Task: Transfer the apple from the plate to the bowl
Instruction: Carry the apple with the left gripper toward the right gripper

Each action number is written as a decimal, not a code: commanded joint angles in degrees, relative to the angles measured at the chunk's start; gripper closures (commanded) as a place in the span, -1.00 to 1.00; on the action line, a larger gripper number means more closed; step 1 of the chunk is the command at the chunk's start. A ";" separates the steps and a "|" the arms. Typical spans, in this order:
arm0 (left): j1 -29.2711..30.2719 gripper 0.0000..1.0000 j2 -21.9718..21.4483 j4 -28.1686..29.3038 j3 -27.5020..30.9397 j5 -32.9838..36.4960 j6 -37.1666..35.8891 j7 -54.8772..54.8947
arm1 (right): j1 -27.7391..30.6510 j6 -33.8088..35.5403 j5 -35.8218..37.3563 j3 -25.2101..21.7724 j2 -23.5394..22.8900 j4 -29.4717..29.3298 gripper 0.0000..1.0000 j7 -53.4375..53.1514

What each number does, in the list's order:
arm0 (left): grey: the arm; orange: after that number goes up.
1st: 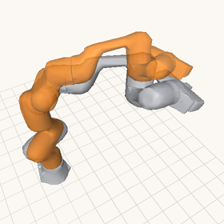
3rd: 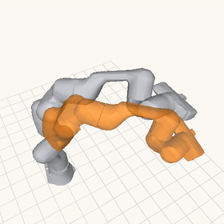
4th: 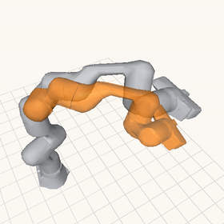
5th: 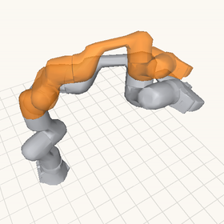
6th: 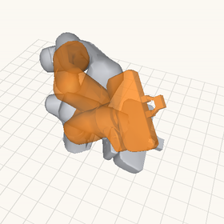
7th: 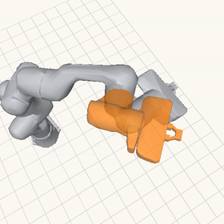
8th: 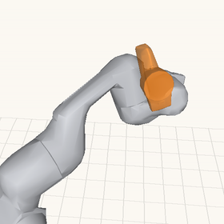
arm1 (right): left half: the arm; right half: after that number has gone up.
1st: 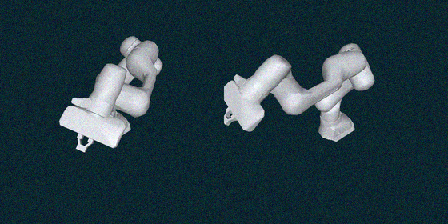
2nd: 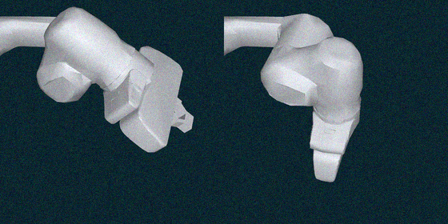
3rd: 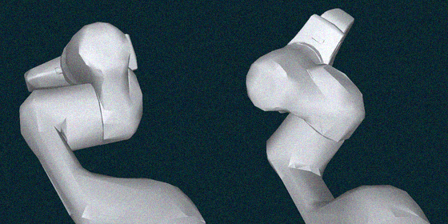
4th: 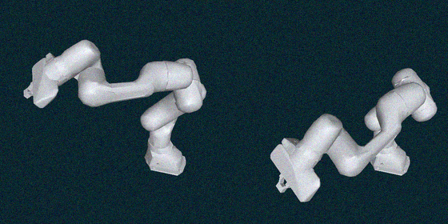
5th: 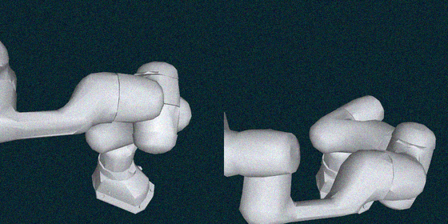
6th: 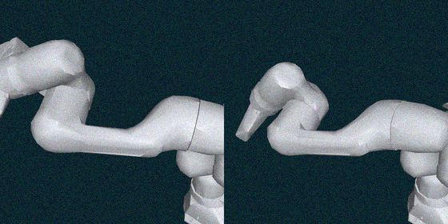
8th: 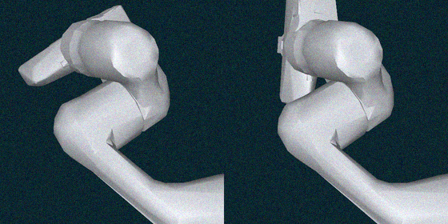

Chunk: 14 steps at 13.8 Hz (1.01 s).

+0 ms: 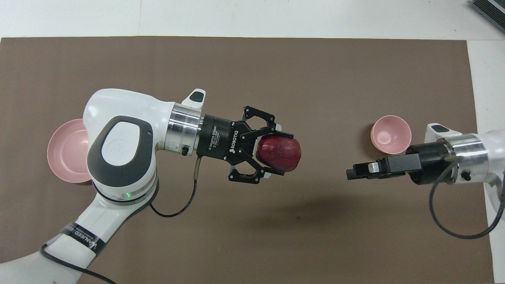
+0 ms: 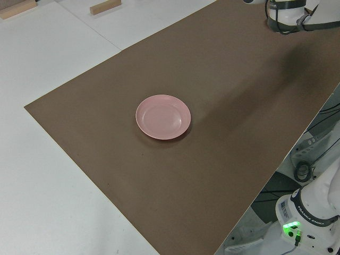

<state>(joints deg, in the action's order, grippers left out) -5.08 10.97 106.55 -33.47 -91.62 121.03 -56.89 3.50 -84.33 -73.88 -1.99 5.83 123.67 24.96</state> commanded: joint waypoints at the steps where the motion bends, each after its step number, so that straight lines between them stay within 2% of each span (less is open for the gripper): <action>1: -3.96 1.00 -2.10 1.82 0.68 -4.79 5.42 -0.94 | -0.59 -0.84 -1.27 0.32 1.56 1.57 -1.00 -1.76; 4: -5.55 1.00 -2.27 2.17 0.60 -7.78 7.02 -1.81 | -0.68 -0.75 -0.74 0.32 1.56 1.57 -1.00 -2.11; 11: -8.45 1.00 -3.32 2.88 0.42 -7.79 7.37 -3.75 | -0.77 -1.01 -0.57 0.32 1.56 1.57 -1.00 -2.55; 14: -10.03 1.00 -3.33 2.70 0.24 -7.87 9.74 -3.84 | -0.77 -1.01 -0.57 0.32 1.56 1.57 -1.00 -2.90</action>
<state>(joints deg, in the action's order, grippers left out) -13.34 9.78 107.74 -33.80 -97.93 128.35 -59.77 2.58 -84.33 -73.87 -1.98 5.90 124.03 23.88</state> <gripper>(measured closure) 0.260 0.000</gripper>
